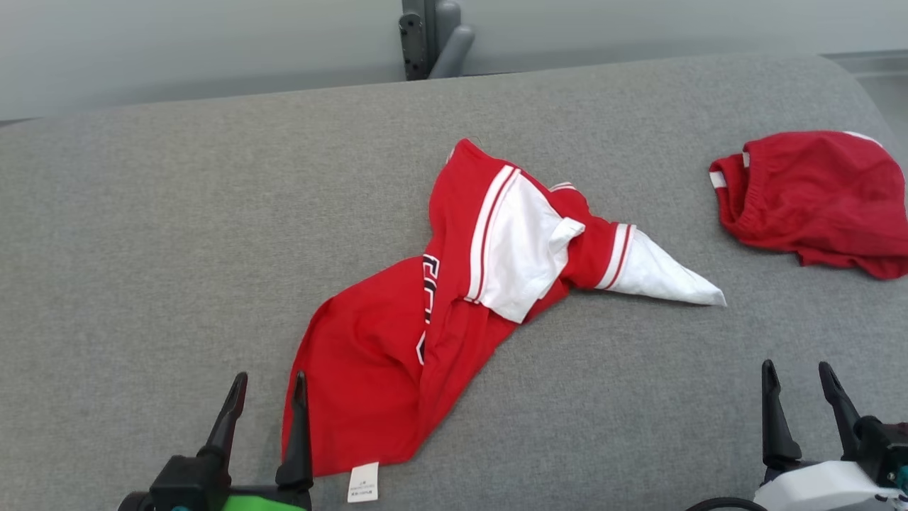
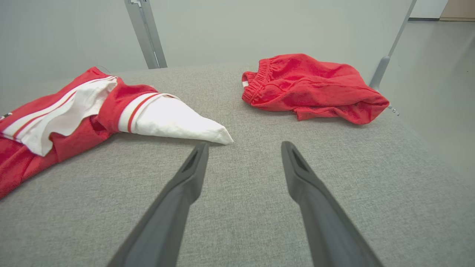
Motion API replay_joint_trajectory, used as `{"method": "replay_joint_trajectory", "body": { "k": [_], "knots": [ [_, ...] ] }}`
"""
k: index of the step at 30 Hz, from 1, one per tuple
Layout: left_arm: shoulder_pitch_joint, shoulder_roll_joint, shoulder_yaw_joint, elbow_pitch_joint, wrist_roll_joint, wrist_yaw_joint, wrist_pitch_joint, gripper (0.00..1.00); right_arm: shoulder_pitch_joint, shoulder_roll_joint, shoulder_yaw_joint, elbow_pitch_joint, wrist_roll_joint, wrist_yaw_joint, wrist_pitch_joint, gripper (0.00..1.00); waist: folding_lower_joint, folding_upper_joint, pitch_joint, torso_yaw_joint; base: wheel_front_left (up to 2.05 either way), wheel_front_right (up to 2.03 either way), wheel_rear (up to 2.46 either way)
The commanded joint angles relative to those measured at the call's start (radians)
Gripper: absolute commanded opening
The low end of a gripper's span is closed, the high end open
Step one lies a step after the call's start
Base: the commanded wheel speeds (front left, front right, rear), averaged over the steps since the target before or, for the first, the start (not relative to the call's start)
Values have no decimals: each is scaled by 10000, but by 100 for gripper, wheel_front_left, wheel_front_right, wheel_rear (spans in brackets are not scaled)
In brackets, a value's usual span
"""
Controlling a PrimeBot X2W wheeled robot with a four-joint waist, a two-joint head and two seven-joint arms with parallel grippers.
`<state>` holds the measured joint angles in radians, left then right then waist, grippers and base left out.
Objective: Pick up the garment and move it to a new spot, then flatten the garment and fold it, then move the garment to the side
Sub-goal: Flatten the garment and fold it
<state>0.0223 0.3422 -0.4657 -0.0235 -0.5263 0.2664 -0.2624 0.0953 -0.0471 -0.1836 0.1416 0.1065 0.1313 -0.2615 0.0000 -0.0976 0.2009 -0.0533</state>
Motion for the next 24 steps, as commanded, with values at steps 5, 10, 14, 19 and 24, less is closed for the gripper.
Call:
{"method": "replay_joint_trajectory", "body": {
  "k": [5,10,14,19,24],
  "knots": [
    [1524,-957,1490,255,1281,-938,-25,100,607,-34,-113,268,-59,-12,-16,100,0,1,-1199,1137,0,0,0],
    [2377,-1727,2705,676,2123,-1918,-26,100,804,-32,-116,464,66,-12,-15,100,0,1,-1464,1304,0,0,0],
    [2806,-2165,3459,853,2726,-2636,-25,100,867,-34,-96,549,133,-12,-15,100,0,1,-1563,1349,0,0,0],
    [2873,-2528,4082,1056,3251,-3309,-26,100,838,-34,-51,598,92,-12,-15,100,0,1,-1590,1334,0,0,0],
    [2660,-2732,4410,1190,3532,-3644,-26,100,712,-34,64,609,88,-12,-15,100,0,1,-1536,1287,0,0,0]
  ]
}}
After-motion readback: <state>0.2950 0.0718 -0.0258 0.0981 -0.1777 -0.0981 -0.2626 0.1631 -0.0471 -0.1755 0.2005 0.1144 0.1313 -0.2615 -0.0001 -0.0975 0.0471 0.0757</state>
